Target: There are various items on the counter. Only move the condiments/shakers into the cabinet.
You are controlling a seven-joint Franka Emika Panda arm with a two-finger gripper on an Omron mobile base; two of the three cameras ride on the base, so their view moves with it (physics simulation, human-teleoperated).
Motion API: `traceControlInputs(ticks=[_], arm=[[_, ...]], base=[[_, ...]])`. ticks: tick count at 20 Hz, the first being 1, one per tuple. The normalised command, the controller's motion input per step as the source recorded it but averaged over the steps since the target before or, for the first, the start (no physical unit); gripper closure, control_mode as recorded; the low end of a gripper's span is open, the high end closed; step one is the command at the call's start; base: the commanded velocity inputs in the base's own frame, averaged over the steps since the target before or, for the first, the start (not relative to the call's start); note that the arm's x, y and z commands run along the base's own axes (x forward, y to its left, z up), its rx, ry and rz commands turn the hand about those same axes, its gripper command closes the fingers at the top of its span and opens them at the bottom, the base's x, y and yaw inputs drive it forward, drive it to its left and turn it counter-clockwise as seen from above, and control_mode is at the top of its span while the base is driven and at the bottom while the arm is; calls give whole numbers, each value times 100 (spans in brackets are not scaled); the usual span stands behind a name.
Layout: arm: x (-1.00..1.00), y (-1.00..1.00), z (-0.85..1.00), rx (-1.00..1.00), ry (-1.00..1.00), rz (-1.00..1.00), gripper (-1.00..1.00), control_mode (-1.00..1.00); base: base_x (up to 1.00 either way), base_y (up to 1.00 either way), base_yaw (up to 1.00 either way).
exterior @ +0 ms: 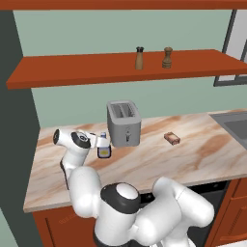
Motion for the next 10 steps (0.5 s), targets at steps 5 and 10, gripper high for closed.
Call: traceControlInputs(ticks=[5,10], arm=[[7,0,0,0,0,0,-100,-100],[5,0,0,0,0,0,-100,-100]], base=[[0,0,0],[0,0,0]])
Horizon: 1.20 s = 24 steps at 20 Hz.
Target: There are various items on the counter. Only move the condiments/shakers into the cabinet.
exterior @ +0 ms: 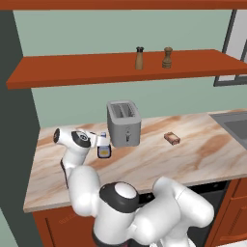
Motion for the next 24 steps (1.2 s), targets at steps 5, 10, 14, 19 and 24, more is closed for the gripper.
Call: traceControlInputs(ticks=[5,10,14,19,24], arm=[[11,0,-1,0,0,0,-100,-100],[7,0,-8,0,0,0,-100,-100],[0,0,0,0,0,0,100,-100],[-1,1,4,0,-1,0,100,-100],[-34,1,59,0,-13,4,100,-100]], base=[[0,0,0],[0,0,0],[0,0,0],[0,0,0],[0,0,0]])
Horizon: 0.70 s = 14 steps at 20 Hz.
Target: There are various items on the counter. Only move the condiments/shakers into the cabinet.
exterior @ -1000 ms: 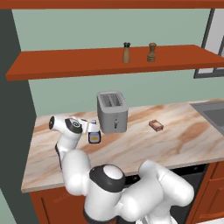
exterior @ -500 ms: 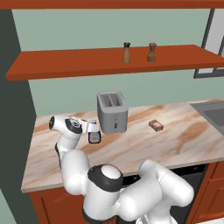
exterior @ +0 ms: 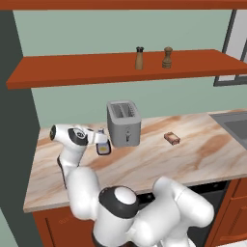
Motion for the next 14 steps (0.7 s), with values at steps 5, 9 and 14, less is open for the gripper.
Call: traceControlInputs(ticks=[5,9,14], arm=[[-70,0,100,0,-14,10,100,-100],[-92,2,100,-2,-13,13,100,-100],[-100,0,100,-2,-19,25,100,-100]], base=[[0,0,0],[0,0,0],[0,0,0]])
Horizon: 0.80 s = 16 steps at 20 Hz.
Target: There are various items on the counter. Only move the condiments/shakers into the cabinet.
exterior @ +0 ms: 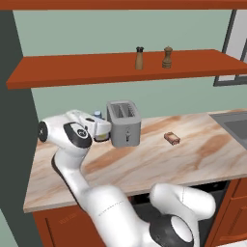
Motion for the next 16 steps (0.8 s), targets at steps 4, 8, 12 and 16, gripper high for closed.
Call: traceControlInputs(ticks=[4,8,12,16], arm=[[-100,0,100,-6,-14,34,100,-100],[-97,0,100,-5,-10,34,100,-100],[-57,0,100,-2,1,28,100,-100],[-14,0,98,0,17,14,100,-100]], base=[[0,0,0],[0,0,0],[0,0,0],[0,0,0]])
